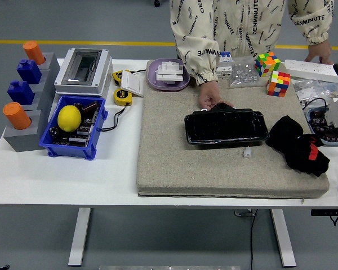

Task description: Pick the rag up,wipe the panel,place it on the desk

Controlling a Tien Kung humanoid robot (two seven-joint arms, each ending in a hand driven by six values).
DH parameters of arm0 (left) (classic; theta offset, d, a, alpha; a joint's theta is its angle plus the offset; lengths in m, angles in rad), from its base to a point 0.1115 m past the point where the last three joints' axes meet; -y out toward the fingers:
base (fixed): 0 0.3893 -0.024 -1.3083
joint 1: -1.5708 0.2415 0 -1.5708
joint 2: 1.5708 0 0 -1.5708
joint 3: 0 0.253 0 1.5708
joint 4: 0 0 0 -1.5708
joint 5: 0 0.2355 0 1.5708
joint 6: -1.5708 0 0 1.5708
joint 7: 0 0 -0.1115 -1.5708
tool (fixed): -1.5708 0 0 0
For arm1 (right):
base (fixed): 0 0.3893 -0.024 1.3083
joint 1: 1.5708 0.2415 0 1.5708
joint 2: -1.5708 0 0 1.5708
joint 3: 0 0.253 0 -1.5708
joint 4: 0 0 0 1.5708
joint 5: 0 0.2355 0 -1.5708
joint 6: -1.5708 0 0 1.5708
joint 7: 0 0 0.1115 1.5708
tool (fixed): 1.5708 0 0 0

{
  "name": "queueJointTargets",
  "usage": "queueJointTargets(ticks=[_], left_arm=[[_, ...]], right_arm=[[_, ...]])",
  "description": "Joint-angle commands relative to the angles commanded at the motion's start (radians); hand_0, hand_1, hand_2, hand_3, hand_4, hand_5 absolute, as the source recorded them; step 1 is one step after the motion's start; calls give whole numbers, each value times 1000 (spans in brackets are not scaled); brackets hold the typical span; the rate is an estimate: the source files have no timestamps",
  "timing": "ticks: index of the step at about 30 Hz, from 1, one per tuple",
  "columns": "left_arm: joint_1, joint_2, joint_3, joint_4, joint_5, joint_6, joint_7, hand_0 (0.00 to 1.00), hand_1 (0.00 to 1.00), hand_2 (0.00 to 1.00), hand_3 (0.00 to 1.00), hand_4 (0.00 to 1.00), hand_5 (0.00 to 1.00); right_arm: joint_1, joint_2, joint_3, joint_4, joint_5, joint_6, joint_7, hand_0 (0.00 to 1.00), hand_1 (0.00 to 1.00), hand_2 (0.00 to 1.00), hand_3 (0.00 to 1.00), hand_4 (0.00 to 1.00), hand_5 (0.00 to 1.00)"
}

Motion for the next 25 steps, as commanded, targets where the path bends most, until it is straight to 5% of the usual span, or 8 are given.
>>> queueJointTargets(ticks=[25], left_arm=[[-6, 26, 101, 3, -40, -3, 1, 650, 661, 695, 580, 676, 439]], right_arm=[[-12, 6, 0, -8, 6, 9, -1, 837, 797, 878, 877, 998, 785]])
